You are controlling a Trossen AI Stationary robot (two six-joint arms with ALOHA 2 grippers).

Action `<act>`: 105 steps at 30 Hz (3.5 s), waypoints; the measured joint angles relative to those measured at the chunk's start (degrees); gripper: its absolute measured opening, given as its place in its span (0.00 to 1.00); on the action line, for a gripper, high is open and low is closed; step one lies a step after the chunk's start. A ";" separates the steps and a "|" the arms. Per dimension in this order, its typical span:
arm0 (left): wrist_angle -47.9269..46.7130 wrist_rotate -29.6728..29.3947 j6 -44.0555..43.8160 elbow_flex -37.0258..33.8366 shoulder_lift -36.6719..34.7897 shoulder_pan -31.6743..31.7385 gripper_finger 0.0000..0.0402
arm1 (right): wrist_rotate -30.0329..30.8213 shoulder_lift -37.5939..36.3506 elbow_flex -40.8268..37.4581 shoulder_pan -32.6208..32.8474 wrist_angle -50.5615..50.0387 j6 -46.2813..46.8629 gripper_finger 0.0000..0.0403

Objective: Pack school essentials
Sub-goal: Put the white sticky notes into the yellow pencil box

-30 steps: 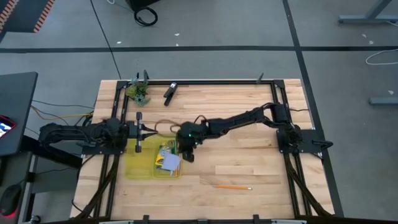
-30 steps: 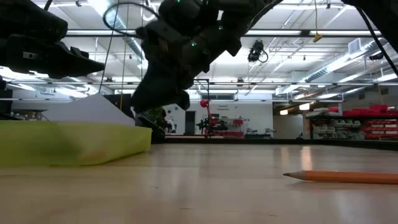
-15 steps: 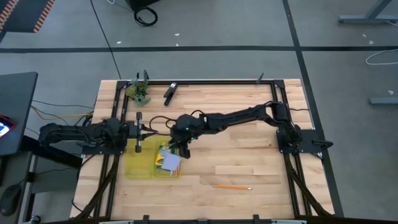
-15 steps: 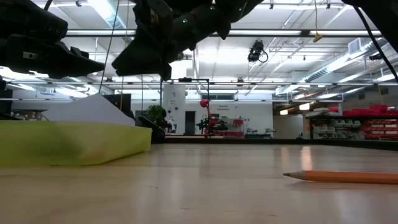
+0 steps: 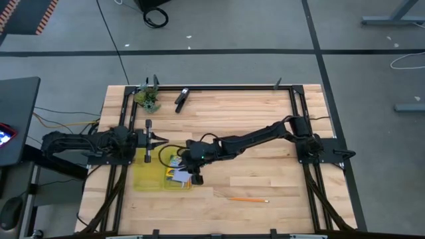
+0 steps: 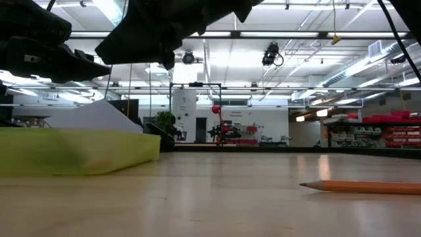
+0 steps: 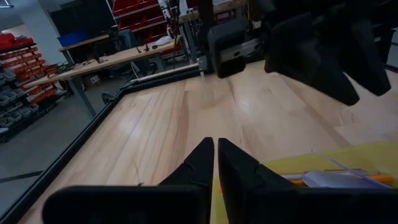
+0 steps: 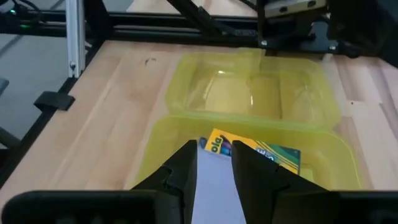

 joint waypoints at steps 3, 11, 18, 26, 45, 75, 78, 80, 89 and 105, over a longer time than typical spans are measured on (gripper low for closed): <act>0.00 0.02 0.00 0.02 0.00 0.00 0.09 | 0.99 0.02 -0.02 0.54 1.46 0.94 0.26; 0.00 0.02 0.00 0.00 0.00 -0.02 0.07 | 4.89 0.02 0.00 2.57 5.12 2.15 0.26; 0.00 0.01 -0.02 0.01 0.00 -0.01 0.08 | 5.40 0.02 0.02 2.22 3.14 0.59 0.26; -0.03 0.00 -0.02 0.00 0.17 0.00 0.08 | 5.21 -4.31 2.10 -0.69 -9.57 -6.99 0.26; 1.57 0.18 24.31 0.02 0.63 -0.02 0.07 | 16.38 -36.80 -19.19 -1.87 -9.50 -10.90 0.16; -13.12 1.08 -33.02 10.35 10.66 -0.02 0.14 | 23.45 -60.81 -45.20 -1.61 1.68 -5.02 0.14; -17.72 1.10 -34.59 13.10 15.64 -0.33 0.19 | 23.45 -60.81 -45.20 -1.61 1.64 -5.58 0.14; -20.35 1.50 -34.64 15.05 18.90 -0.81 0.22 | 23.44 -60.81 -45.20 -1.61 1.55 -5.58 0.14; -26.49 7.14 -38.28 22.77 32.30 -5.36 0.39 | 23.44 -60.78 -45.20 -1.61 1.46 -7.48 0.14; -16.22 19.77 -63.32 24.67 48.64 -6.67 0.65 | 23.43 -60.76 -45.17 -1.61 4.05 -12.70 0.14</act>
